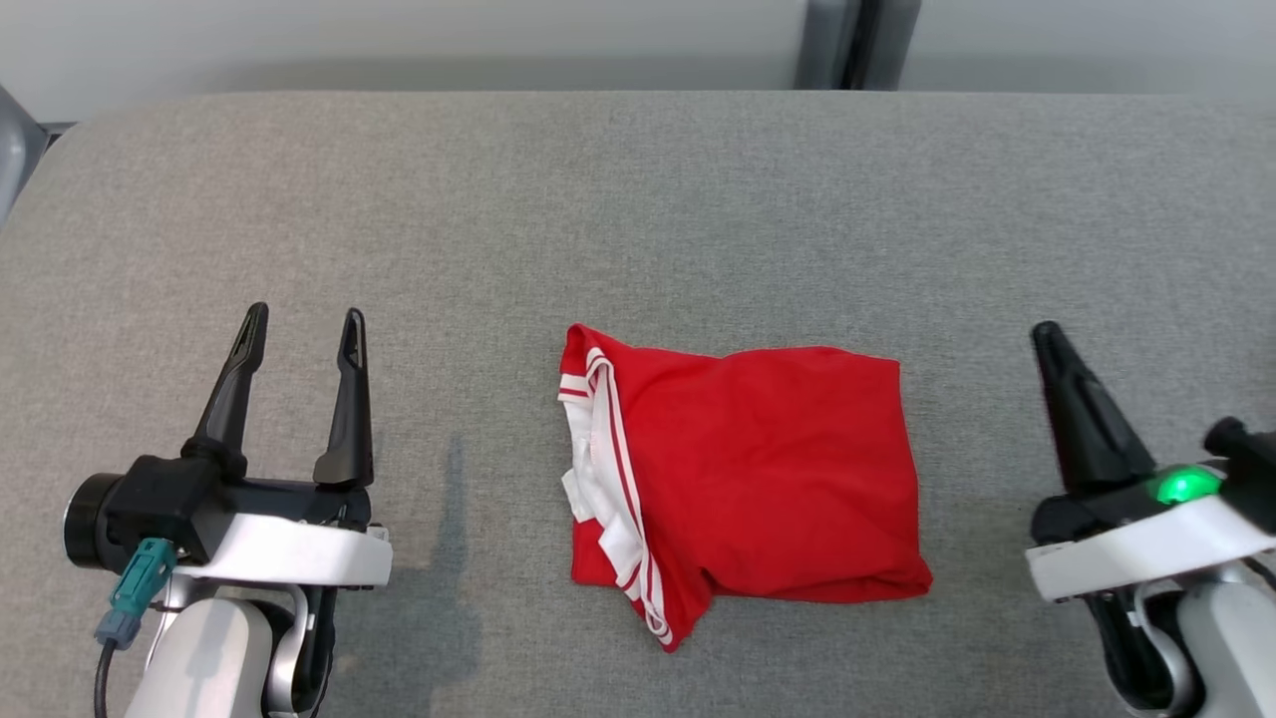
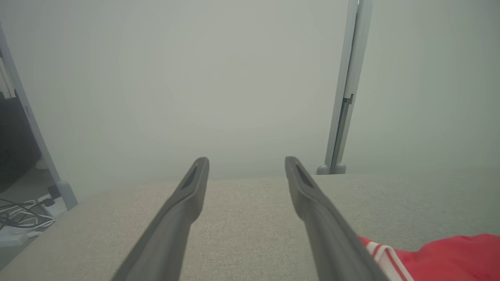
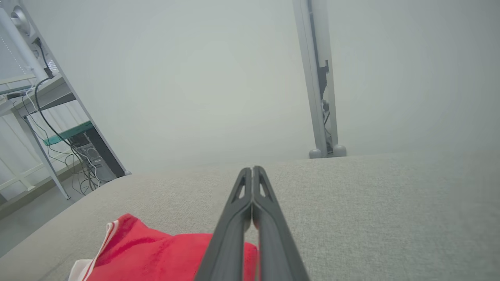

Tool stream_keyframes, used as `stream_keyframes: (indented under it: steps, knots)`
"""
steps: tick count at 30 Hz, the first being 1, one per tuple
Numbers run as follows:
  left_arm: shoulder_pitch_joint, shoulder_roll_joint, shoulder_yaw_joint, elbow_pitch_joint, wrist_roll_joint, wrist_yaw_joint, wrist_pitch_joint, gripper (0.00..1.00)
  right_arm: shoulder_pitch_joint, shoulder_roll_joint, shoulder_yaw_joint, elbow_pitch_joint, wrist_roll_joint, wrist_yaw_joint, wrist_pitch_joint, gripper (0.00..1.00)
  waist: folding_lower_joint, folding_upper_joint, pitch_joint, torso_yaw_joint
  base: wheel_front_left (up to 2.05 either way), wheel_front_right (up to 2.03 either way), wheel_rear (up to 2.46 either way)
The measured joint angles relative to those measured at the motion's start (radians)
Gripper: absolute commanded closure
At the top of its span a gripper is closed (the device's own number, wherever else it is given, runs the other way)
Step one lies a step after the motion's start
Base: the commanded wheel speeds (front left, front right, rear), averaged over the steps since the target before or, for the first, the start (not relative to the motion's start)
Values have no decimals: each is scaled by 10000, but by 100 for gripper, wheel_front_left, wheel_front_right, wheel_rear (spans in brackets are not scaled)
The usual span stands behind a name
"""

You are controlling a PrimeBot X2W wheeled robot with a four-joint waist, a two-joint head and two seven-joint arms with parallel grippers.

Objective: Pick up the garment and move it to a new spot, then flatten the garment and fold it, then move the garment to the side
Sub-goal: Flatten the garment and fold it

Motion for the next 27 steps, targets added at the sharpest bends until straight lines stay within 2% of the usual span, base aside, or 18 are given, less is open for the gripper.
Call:
stream_keyframes:
  steps: [5,6,8,9,19,27]
  knots:
    - [182,81,19,-86,15,13,0,0,659,353,-1463,-779,-533,0,401,100,0,0,-195,-208,0,0,0]
    - [183,109,21,-117,15,19,0,0,776,428,-1714,-924,-640,0,441,88,0,0,-225,-248,0,0,0]
    - [205,148,33,-167,17,56,6,0,993,527,-2163,-1164,-802,0,619,32,0,0,-291,-325,0,0,0]
    - [240,161,31,-198,17,61,15,0,1093,610,-2360,-1275,-905,0,650,0,0,0,-324,-363,0,0,0]
    - [614,351,46,-552,29,232,199,0,1990,1012,-3302,-2142,-1724,0,1266,0,0,0,-596,-637,0,0,0]
    - [740,422,-19,-821,59,332,351,0,2201,1212,-3473,-2497,-1896,0,1540,0,0,0,-587,-727,0,0,0]
